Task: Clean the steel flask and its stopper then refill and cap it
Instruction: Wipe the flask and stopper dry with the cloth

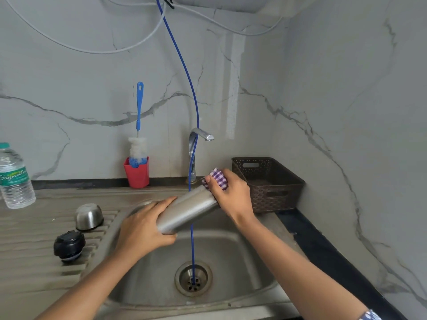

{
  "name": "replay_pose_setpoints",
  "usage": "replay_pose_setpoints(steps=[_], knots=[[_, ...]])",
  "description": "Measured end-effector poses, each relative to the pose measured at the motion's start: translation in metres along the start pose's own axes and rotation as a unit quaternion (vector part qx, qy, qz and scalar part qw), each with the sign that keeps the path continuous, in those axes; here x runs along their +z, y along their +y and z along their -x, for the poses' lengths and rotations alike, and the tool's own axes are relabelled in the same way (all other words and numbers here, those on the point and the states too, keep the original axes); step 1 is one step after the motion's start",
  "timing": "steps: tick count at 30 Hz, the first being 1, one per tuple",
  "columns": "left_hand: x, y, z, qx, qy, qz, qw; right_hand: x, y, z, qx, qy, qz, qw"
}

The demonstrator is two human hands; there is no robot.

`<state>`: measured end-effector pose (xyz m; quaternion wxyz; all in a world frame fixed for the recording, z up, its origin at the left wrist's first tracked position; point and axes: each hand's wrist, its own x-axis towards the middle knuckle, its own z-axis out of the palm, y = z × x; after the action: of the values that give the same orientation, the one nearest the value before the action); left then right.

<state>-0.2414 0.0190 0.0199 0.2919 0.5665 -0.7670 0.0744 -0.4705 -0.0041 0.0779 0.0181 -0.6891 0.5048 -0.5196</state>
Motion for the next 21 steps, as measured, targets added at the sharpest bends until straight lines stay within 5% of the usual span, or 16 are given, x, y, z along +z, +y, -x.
replay_pose_setpoints(steps=[2,4,8,11,14,16,18,21], knots=[[0.002,0.002,-0.001,-0.061,-0.090,0.139,0.984,0.002,0.011,-0.001,-0.054,0.015,-0.039,0.998],[0.002,0.007,0.000,-0.114,-0.166,0.311,0.929,0.003,0.017,-0.003,-0.003,0.031,-0.153,0.988],[0.004,0.015,0.004,-0.177,-0.197,0.588,0.765,-0.006,0.012,-0.017,0.198,0.145,-0.432,0.868],[0.005,0.012,0.003,-0.218,-0.193,0.710,0.641,-0.014,0.010,-0.018,0.110,0.178,-0.371,0.905],[0.008,0.010,0.005,-0.228,-0.189,0.771,0.564,-0.010,-0.007,-0.015,-0.057,0.123,-0.245,0.960],[0.008,0.014,0.007,-0.232,-0.185,0.793,0.531,0.006,-0.025,-0.016,-0.198,0.040,-0.108,0.974],[0.006,0.018,0.009,-0.237,-0.175,0.808,0.510,0.029,-0.035,-0.018,-0.310,-0.019,0.043,0.950],[0.005,0.020,0.008,-0.239,-0.149,0.821,0.497,0.051,-0.039,-0.019,-0.321,-0.084,0.107,0.937]])
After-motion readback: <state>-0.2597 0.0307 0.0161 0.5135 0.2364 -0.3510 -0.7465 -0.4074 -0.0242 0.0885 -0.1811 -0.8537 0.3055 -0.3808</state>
